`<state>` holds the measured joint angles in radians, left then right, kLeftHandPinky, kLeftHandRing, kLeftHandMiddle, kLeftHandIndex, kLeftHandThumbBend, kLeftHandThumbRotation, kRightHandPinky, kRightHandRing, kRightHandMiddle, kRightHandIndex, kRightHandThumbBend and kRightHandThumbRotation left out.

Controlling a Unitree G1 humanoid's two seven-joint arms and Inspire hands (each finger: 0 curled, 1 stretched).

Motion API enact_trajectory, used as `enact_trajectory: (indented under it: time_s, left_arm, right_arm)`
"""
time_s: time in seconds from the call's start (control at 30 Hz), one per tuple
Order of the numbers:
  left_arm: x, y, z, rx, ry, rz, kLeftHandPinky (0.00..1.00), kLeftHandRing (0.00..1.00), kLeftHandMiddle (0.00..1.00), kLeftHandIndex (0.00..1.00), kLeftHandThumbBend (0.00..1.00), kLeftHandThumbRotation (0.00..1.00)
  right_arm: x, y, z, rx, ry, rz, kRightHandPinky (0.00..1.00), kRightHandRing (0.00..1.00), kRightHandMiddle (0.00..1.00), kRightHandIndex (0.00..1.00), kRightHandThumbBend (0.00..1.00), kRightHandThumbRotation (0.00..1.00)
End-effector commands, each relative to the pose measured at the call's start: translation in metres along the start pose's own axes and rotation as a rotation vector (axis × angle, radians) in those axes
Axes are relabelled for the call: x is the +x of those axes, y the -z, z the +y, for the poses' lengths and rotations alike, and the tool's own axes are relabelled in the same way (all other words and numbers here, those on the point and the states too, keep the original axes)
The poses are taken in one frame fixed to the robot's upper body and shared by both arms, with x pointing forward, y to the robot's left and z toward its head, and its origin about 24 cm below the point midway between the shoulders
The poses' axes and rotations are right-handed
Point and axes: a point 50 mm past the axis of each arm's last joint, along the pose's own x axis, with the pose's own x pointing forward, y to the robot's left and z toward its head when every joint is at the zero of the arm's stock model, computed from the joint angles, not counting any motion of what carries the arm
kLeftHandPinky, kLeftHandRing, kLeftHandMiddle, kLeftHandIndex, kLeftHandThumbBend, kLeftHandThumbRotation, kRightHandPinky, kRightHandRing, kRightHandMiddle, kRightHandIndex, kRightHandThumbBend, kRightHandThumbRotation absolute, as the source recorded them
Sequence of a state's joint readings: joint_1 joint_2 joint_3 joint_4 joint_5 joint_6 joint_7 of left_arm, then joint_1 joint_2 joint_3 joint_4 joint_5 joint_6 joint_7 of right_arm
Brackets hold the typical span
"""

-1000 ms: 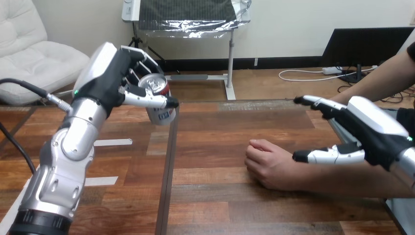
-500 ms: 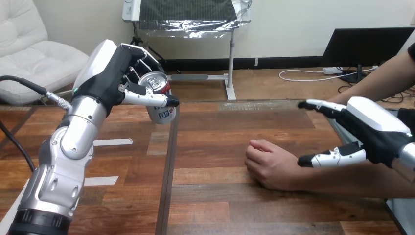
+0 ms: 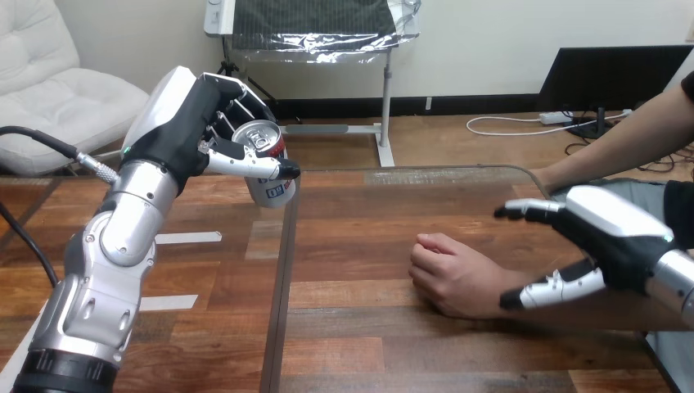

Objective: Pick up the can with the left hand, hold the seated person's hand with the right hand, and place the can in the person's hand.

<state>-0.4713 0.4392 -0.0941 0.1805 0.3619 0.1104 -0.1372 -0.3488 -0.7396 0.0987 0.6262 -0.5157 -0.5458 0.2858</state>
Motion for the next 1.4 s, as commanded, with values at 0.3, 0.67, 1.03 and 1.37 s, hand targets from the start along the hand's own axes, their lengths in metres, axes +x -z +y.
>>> enact_trajectory:
  time_s: [0.3,0.67,1.03,1.37]
  left_arm:
    - [0.004,-0.019,0.029,0.009,-0.099,-0.086,0.27,0.32,0.39,0.42,0.71,0.0]
    - [0.004,-0.019,0.031,0.005,-0.103,-0.088,0.28,0.33,0.4,0.42,0.72,0.0]
    - [0.004,-0.019,0.031,-0.004,-0.106,-0.096,0.27,0.32,0.39,0.42,0.72,0.0]
    - [0.004,-0.02,0.031,-0.007,-0.103,-0.096,0.27,0.32,0.39,0.42,0.71,0.0]
  right_arm:
    - [0.01,-0.001,-0.017,-0.062,-0.041,0.027,0.86,0.87,0.88,0.86,0.93,0.47]
    - [0.011,0.005,-0.008,-0.082,-0.074,0.054,0.85,0.86,0.87,0.86,0.96,0.44]
    - [0.013,0.009,-0.003,-0.098,-0.101,0.079,0.84,0.86,0.86,0.86,1.0,0.39]
    - [0.015,0.011,-0.001,-0.142,-0.125,0.1,0.83,0.84,0.85,0.85,1.0,0.35]
